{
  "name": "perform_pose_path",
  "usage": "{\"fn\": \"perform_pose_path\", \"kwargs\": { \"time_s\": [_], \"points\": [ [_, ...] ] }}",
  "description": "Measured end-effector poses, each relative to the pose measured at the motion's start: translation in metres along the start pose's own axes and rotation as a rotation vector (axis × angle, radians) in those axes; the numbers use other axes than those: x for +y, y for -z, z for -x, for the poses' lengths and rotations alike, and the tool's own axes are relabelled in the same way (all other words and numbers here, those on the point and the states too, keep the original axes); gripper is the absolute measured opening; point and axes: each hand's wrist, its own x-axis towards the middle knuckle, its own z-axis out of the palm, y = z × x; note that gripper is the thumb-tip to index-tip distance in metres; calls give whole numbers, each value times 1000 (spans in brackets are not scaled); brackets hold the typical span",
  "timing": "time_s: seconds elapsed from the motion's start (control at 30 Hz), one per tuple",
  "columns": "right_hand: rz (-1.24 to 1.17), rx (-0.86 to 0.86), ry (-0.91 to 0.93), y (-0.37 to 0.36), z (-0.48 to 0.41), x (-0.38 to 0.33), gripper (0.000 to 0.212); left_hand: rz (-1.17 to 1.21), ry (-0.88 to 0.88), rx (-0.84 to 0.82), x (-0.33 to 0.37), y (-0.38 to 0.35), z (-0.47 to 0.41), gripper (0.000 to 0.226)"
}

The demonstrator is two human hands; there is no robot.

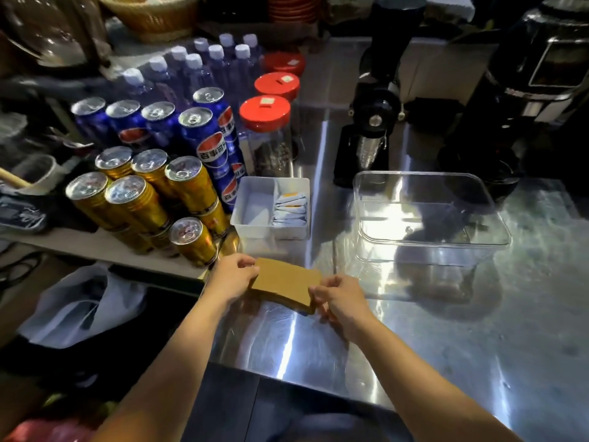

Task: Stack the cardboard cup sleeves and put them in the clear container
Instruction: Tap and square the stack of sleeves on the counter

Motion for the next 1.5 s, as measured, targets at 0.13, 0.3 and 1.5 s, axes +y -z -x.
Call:
{"fn": "perform_pose_path", "kwargs": {
  "time_s": [0.13, 0.3, 1.5],
  "points": [
    [88, 56, -41, 1, -4, 7, 30, 4, 42, -24, -5, 0, -5, 30],
    [169, 67, -59, 0, -4, 0, 50, 151, 236, -316, 8, 6, -11, 48],
    [-411, 92, 318, 62, -10, 37, 69, 827, -185, -467, 21, -109, 40, 73]
  ]
}}
